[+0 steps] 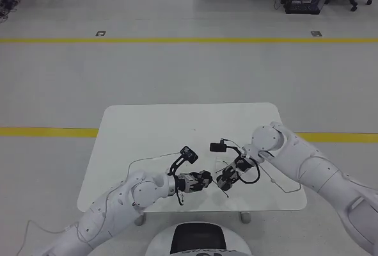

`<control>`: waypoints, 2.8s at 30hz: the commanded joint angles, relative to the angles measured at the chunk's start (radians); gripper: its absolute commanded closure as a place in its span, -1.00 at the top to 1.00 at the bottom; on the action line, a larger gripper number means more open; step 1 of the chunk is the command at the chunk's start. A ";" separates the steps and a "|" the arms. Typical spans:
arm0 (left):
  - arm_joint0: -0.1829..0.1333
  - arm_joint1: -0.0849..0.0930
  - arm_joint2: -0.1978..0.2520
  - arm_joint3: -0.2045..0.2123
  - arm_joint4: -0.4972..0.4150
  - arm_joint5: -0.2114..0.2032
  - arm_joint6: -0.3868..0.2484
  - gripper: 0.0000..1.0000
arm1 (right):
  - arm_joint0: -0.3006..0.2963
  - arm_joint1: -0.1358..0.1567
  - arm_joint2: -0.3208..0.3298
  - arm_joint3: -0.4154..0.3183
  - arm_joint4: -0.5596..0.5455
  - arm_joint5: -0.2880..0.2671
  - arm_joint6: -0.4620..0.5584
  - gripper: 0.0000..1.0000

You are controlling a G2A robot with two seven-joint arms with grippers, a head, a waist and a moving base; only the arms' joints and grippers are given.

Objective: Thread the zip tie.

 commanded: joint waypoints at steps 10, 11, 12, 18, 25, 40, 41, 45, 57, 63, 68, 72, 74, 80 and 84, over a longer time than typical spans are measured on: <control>-0.004 -0.001 0.008 -0.002 -0.009 -0.003 -0.008 -1.00 | 0.006 -0.002 -0.006 -0.008 -0.001 0.004 0.000 -1.00; -0.005 -0.001 0.009 -0.002 -0.011 -0.003 -0.009 -1.00 | 0.007 -0.002 -0.006 -0.009 -0.002 0.005 0.000 -1.00; -0.005 -0.001 0.010 -0.002 -0.012 -0.003 -0.009 -1.00 | 0.007 -0.002 -0.005 -0.010 -0.003 0.005 0.000 -1.00; -0.008 0.000 0.015 -0.002 -0.043 -0.003 -0.021 -1.00 | 0.009 -0.002 -0.005 -0.017 -0.007 0.009 0.000 -1.00; -0.017 0.001 0.017 0.008 -0.075 -0.003 -0.032 -1.00 | 0.010 -0.005 -0.008 -0.016 -0.005 0.009 0.000 -1.00; -0.046 -0.007 0.024 0.057 -0.157 0.014 -0.057 -1.00 | 0.004 -0.006 0.008 0.006 0.013 -0.001 0.000 1.00; -0.047 -0.008 0.025 0.058 -0.160 0.016 -0.058 -1.00 | 0.003 -0.005 0.010 0.006 0.013 -0.002 0.000 1.00; -0.052 -0.011 0.025 0.072 -0.196 0.037 -0.064 -1.00 | -0.003 -0.001 0.027 0.010 0.013 -0.009 -0.005 1.00; -0.082 -0.016 -0.026 0.177 -0.551 0.003 -0.203 -1.00 | -0.102 0.066 0.182 -0.054 0.001 -0.164 -0.167 1.00; -0.089 -0.018 -0.051 0.223 -0.670 -0.003 -0.215 -1.00 | -0.171 0.104 0.259 -0.133 -0.043 -0.234 -0.252 1.00; -0.091 -0.018 -0.051 0.223 -0.666 -0.003 -0.213 -1.00 | -0.171 0.104 0.259 -0.133 -0.043 -0.234 -0.252 1.00; -0.085 -0.019 -0.050 0.219 -0.674 0.000 -0.206 -1.00 | -0.173 0.104 0.260 -0.135 -0.043 -0.236 -0.260 1.00; -0.082 -0.019 -0.054 0.223 -0.697 -0.001 -0.207 -1.00 | -0.189 0.106 0.280 -0.171 -0.044 -0.255 -0.306 1.00; -0.077 -0.018 -0.084 0.234 -0.827 -0.003 -0.285 -1.00 | -0.277 0.139 0.398 -0.311 -0.060 -0.255 -0.326 1.00; -0.067 -0.015 -0.116 0.235 -0.907 -0.003 -0.350 -1.00 | -0.338 0.155 0.497 -0.359 0.000 -0.255 -0.277 1.00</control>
